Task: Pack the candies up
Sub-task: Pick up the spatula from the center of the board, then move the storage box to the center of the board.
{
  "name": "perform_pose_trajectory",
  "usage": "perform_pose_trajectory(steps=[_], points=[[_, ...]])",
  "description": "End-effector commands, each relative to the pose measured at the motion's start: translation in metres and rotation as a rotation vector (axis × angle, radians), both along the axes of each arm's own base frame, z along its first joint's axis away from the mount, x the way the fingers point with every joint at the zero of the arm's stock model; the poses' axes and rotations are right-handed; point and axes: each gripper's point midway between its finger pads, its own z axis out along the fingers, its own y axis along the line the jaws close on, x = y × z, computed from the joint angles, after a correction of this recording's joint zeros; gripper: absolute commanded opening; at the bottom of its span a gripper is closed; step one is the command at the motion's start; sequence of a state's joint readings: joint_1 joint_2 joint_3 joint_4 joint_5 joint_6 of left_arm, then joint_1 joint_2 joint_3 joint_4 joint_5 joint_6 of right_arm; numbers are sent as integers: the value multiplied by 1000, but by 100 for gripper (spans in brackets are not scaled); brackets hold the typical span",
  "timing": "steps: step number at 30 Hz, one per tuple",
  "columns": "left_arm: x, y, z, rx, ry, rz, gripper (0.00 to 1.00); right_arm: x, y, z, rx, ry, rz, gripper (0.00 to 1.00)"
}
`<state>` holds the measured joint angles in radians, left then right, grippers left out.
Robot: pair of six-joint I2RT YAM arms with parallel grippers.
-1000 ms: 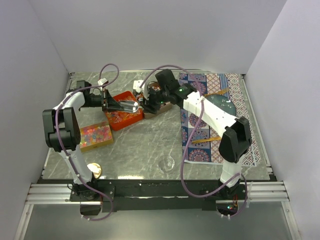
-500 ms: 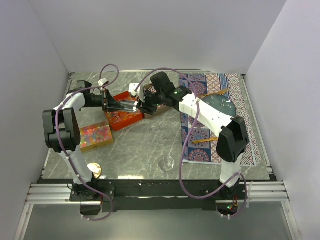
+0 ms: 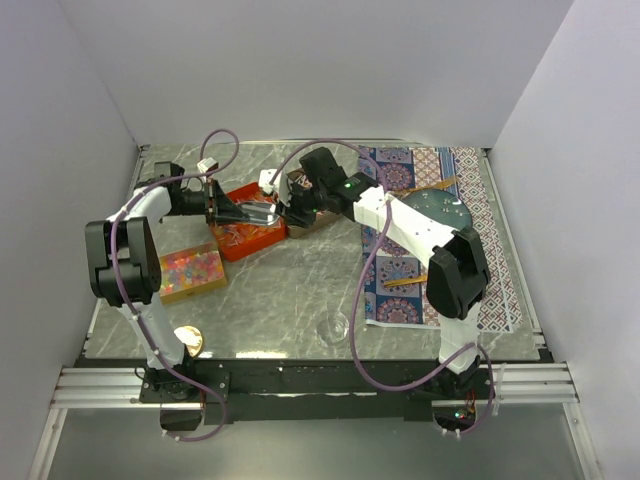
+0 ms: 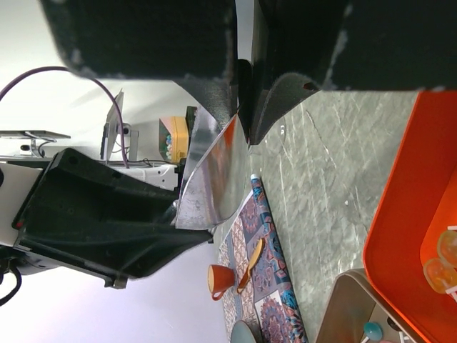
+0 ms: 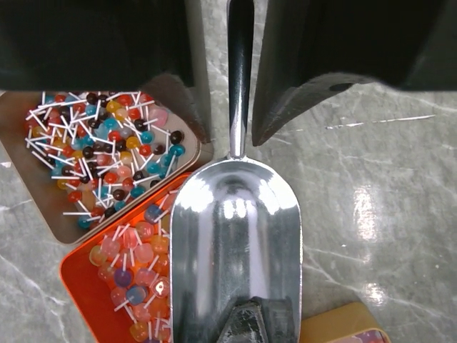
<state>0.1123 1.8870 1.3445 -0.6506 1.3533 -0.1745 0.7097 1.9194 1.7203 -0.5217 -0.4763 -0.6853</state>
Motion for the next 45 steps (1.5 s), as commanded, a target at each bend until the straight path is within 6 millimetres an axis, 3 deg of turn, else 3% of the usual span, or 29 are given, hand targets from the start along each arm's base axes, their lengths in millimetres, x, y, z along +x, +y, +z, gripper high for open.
perform_pose_trajectory(steps=[1, 4, 5, 6, 7, 8, 10, 11, 14, 21, 25, 29, 36, 37, 38, 40, 45], points=[[-6, -4, 21, -6, -80, -15, 1, 3, 8, 21, 53, -19, 18, 26], [-4, -3, 20, 0, -76, -12, 1, 1, 8, 22, 55, -16, 32, 13], [-2, -4, 17, 18, -73, -7, 7, 0, 9, 22, 55, -18, 40, 9], [1, -3, 16, 39, -77, 0, 19, -1, 9, 23, 54, -20, 43, 0], [6, 1, 13, 87, -84, 17, 36, -1, 9, 23, 54, -20, 42, 0], [14, 8, 11, 179, -79, 44, 52, 1, 7, 23, 51, -22, 35, 0], [27, 23, 8, 330, -154, 62, 61, 5, 1, 24, 47, -24, 11, 0], [43, 44, 7, 468, -200, 110, 66, 6, -3, 27, 48, -30, 4, 0], [47, 82, 6, 614, -187, 197, 72, 5, -21, 24, 11, -30, -7, 0], [4, 161, -40, 953, -270, 40, 73, 1, -44, 19, -12, -11, -40, 0], [-15, 190, -61, 1074, -367, -144, 67, -4, -47, 18, -12, -2, -40, 0], [-16, 207, -74, 1156, -416, -221, 66, -4, -47, 17, -13, 1, -45, 0], [-11, 210, -105, 1201, -426, -279, 57, -6, -52, 14, -24, 3, -56, 0], [-17, 208, -113, 1204, -422, -290, 53, -7, -54, 14, -26, 3, -56, 0], [-17, 204, -117, 1209, -438, -314, 42, -7, -55, 14, -31, 0, -55, 0], [-19, 198, -124, 1200, -462, -329, 33, -8, -58, 15, -34, -2, -58, 0], [-29, 178, -132, 1158, -520, -387, 24, -11, -66, 11, -52, -2, -69, 0]])
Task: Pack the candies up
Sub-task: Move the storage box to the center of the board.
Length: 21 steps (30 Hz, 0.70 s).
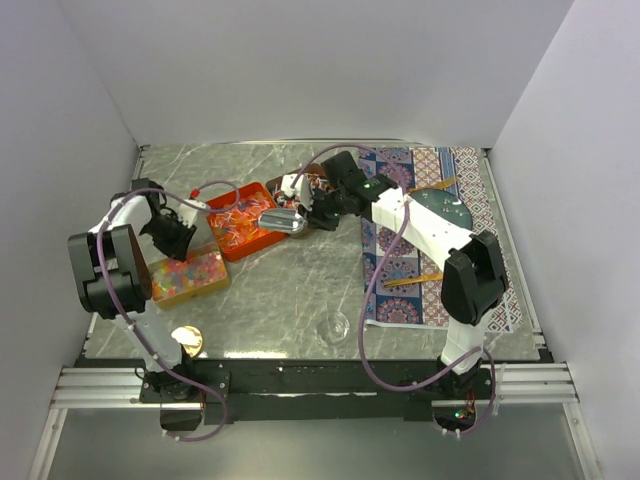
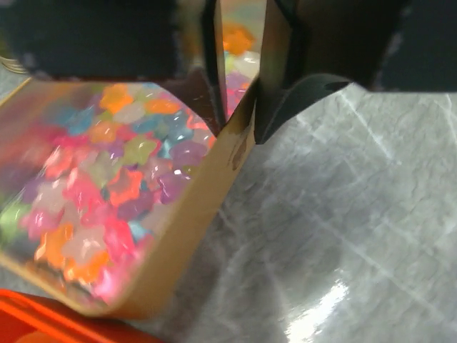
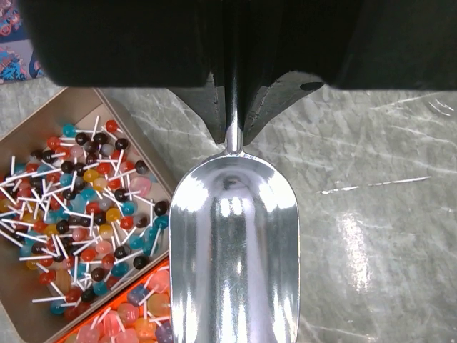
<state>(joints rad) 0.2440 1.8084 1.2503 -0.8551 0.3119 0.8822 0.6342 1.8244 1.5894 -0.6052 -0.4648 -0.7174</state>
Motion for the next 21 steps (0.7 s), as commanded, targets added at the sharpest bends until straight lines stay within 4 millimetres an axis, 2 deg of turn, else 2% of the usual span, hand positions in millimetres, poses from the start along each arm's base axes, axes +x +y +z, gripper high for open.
perform_pose_trajectory(steps=[1, 6, 7, 13, 15, 18, 21], points=[[-2, -22, 5, -26, -63, -104, 18, -4, -10, 31, 34, -71, -6, 0], [-8, -56, 12, -76, -79, -192, 6, -4, -15, 29, 24, -76, -13, 0], [-15, -68, 12, -90, -69, -224, 3, -5, -15, 29, 21, -78, -12, 0], [-41, -103, 4, -62, -67, -399, 1, -4, -21, 28, 12, -87, -20, 0], [-35, -107, 3, -39, -115, -423, 1, -3, -25, 27, 9, -86, -23, 0], [-28, -125, -1, -63, -125, -437, 1, -8, -28, 23, -10, -82, -3, 0], [-2, -150, 15, -104, -187, -437, 4, -15, -35, 22, -30, -84, 21, 0]])
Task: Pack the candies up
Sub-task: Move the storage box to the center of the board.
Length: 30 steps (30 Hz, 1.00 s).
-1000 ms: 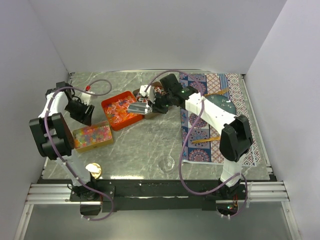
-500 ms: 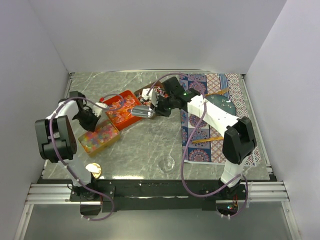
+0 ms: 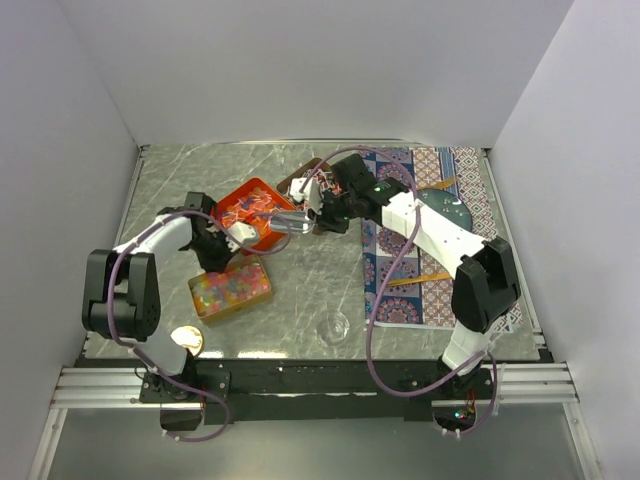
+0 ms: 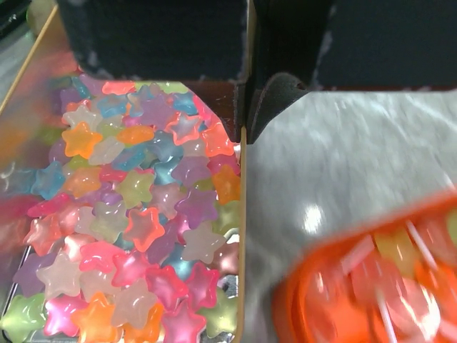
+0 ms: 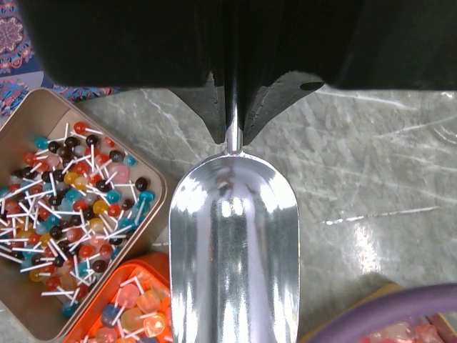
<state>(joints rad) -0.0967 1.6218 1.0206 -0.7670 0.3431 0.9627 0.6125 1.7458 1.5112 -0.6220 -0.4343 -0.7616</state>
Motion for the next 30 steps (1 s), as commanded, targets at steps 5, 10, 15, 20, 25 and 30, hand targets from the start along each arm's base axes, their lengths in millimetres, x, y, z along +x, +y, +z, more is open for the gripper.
perform_pose_trajectory(steps=[5, 10, 15, 20, 25, 30], points=[[48, -73, 30, -174, -130, -78, 12, -22, -27, 0, -64, -28, 67, 0], [42, -109, 36, -227, -135, -145, 14, -27, -39, -7, -97, -28, 68, 0], [53, -130, 60, -274, -185, -113, 42, -27, -50, -7, -131, -51, 82, 0], [80, -105, 157, -412, -338, 158, 59, -20, -44, 22, -142, -61, 127, 0], [66, -46, 183, -567, -269, 540, 68, -15, -28, 48, -209, -82, 208, 0], [38, 3, 140, -505, -28, 887, 14, -28, -10, 34, -422, -99, 336, 0]])
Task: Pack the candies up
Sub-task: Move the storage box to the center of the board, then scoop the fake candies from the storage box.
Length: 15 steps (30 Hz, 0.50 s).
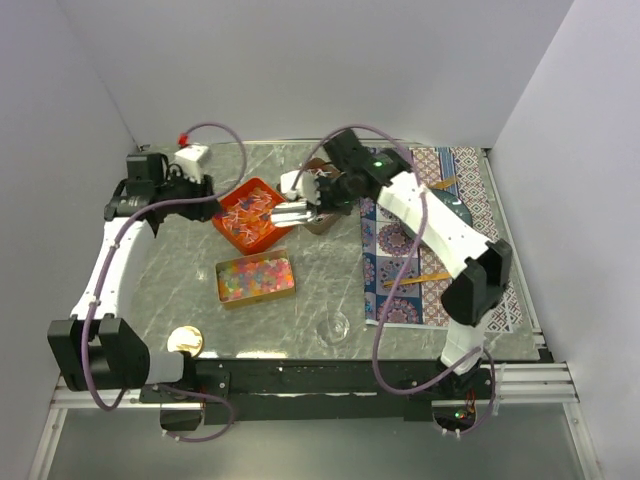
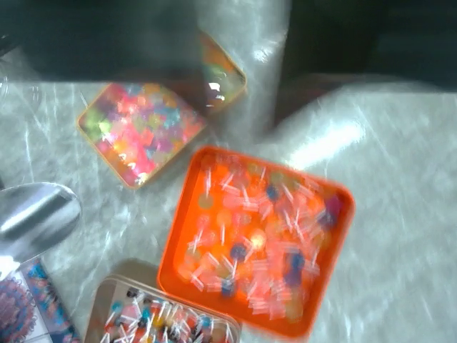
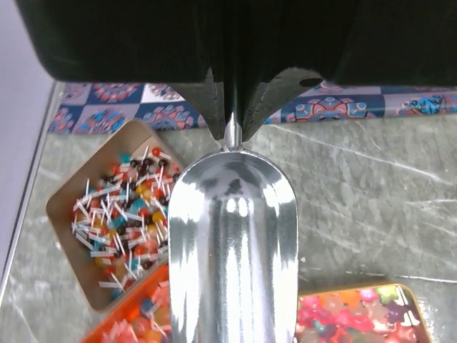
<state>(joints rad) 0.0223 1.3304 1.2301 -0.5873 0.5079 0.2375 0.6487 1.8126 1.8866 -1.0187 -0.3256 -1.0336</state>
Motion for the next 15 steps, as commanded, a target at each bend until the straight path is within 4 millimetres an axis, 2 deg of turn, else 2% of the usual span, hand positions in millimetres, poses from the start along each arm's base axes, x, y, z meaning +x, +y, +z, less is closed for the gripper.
perform_pose_trajectory(steps=[1, 2, 3, 4, 6, 7, 9, 13, 15], points=[[-32, 25, -54, -170, 351, 238, 1, -30, 8, -19, -263, 14, 160, 0], [-35, 34, -62, -188, 381, 276, 1, -27, 5, -29, -350, 9, 171, 0], [-36, 52, -66, -203, 395, 331, 1, -37, 0, -33, -415, 43, 191, 0], [-39, 59, -72, -206, 424, 358, 1, -39, 9, -25, -424, 15, 210, 0], [-42, 72, -82, -212, 475, 383, 1, -39, 8, -33, -494, -9, 220, 0], [-47, 75, -87, -213, 515, 396, 1, -45, 6, -42, -551, -14, 245, 0], [-52, 79, -97, -209, 561, 391, 1, -49, 4, -46, -607, -32, 259, 0], [-72, 69, -110, -222, 635, 313, 1, -54, -3, -58, -740, -74, 274, 0], [-82, 67, -116, -210, 647, 292, 1, -57, 0, -62, -768, -85, 272, 0]])
